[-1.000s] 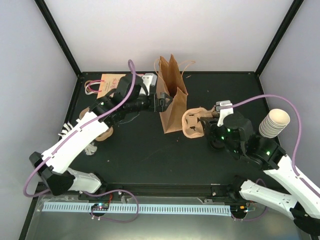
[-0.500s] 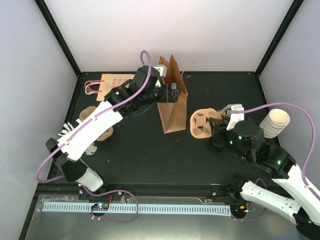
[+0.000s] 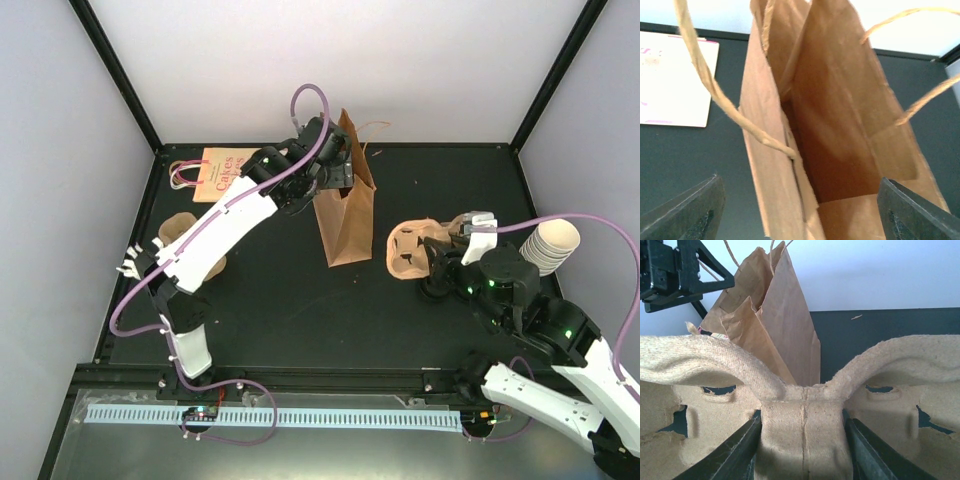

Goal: Pack the takeout coffee

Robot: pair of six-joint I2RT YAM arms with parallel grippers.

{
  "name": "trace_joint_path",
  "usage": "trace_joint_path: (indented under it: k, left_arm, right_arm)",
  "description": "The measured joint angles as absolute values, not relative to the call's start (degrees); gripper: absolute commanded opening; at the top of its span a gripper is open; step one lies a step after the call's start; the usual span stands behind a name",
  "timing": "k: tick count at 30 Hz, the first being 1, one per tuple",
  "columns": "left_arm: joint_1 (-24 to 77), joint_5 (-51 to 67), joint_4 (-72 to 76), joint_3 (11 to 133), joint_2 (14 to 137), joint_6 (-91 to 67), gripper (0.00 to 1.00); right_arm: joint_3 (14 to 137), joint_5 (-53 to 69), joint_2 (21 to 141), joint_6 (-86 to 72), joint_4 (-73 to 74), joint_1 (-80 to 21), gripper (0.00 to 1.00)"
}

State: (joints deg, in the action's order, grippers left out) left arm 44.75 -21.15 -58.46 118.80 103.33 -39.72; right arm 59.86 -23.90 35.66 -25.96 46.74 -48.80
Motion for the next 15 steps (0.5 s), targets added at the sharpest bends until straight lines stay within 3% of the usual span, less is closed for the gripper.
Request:
trace_joint_path:
  k: [7,12,15]
  left_arm:
    - [40.95,-21.39,-60.05,118.8,105.21,-39.66,0.67]
    - [38.92,-21.08,-59.96,119.0,106.94,-39.07,0.61]
    - [38.63,-20.21,-59.72,119.13,107.92,-38.89,0.45]
  right_arm:
    - [59.64,-23.86,35.55,-25.82,46.74,-48.8,0.47]
    - [59.64,-23.81,35.57,-25.8,46.74,-48.8,0.47]
    - [59.64,-23.68,35.7,-25.8,46.74,-48.8,0.47]
